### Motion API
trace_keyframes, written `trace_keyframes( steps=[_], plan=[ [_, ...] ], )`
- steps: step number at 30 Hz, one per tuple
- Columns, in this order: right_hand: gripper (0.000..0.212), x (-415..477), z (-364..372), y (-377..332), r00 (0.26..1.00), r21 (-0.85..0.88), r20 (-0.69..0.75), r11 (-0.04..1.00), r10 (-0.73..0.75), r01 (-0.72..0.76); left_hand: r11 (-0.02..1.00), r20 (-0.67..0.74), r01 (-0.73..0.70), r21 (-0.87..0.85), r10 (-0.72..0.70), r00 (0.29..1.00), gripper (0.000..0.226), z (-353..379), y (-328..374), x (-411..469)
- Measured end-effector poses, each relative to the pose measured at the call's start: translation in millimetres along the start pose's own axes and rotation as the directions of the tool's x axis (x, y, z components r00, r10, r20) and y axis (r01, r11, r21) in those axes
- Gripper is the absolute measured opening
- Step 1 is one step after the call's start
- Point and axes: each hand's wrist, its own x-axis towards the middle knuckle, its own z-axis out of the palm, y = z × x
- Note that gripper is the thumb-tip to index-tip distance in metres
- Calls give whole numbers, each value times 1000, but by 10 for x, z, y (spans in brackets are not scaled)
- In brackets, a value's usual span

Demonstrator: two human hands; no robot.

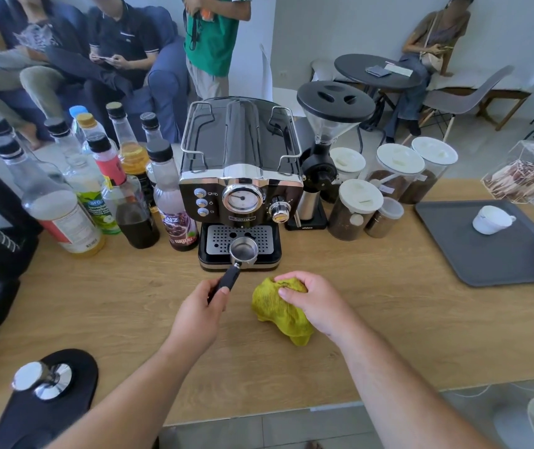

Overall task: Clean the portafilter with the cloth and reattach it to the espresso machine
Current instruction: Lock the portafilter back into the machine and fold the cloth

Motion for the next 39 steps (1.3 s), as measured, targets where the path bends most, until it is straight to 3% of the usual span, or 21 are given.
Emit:
trace_keyframes(
  steps=[3, 8, 14, 22, 29, 34, 35, 37, 39],
  plan=[
    [19, 35, 10, -30, 1000, 1, -15, 1000, -6, 6, 990, 39, -53, 131, 48, 998, 31, -113, 64, 171],
    [20, 104, 42, -33, 1000, 1, -23, 1000, -16, 16, 971, 93, -110, 210, 92, 991, 39, -241, 169, 502],
    [20, 216, 95, -132, 998, 17, -58, 999, -33, 34, 895, 66, -210, 393, 200, 978, 45, -270, 189, 855],
    [18, 262, 149, -157, 999, 39, -46, 999, -13, 15, 820, 93, -255, 512, 242, 966, 50, -306, 103, 1227],
    [21, 210, 98, -117, 999, 79, -47, 997, 5, -2, 693, 6, -292, 659, 383, 924, 42, -234, 106, 1252],
    [21, 167, 46, -117, 998, 121, -60, 993, 11, -4, 627, -13, -254, 736, 388, 921, 52, -240, 182, 1154],
    [21, 160, 31, -119, 998, 138, -60, 990, 12, -4, 636, -26, -273, 722, 419, 907, 52, -250, 215, 1089],
    [20, 128, -17, -131, 999, 197, -52, 980, 16, -6, 756, -74, -341, 559, 455, 887, 47, -238, 287, 859],
    [21, 76, -75, -138, 1000, 292, -23, 956, 20, -13, 937, 6, -302, 176, 306, 952, 44, -146, 332, 523]
  ],
)
